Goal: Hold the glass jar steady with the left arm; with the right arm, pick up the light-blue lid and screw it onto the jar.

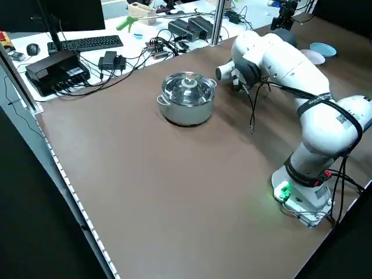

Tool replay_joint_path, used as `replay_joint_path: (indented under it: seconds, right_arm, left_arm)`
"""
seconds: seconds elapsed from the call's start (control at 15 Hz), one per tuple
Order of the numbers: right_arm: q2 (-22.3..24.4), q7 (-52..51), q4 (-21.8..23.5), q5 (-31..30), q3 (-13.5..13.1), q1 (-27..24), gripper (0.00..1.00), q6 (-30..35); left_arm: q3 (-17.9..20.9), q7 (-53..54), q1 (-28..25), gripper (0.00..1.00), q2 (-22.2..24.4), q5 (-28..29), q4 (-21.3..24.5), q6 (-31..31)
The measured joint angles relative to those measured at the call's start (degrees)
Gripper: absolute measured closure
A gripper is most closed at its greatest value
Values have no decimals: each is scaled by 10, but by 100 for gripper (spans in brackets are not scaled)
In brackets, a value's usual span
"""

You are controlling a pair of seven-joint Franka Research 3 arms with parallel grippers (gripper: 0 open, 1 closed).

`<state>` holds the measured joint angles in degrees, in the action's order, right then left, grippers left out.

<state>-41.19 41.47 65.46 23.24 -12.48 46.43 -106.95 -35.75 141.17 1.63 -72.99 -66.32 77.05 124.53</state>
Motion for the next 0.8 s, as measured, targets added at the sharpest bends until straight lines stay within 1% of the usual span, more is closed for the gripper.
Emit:
replay_joint_path:
  seconds: [0.2,0.8]
  right_arm:
    - [0,34,0,0,0,0,32,0]
    - [0,57,0,0,0,-1,32,-2]
  left_arm:
    - [0,0,0,7,0,0,0,0]
    - [0,0,0,7,0,0,0,0]
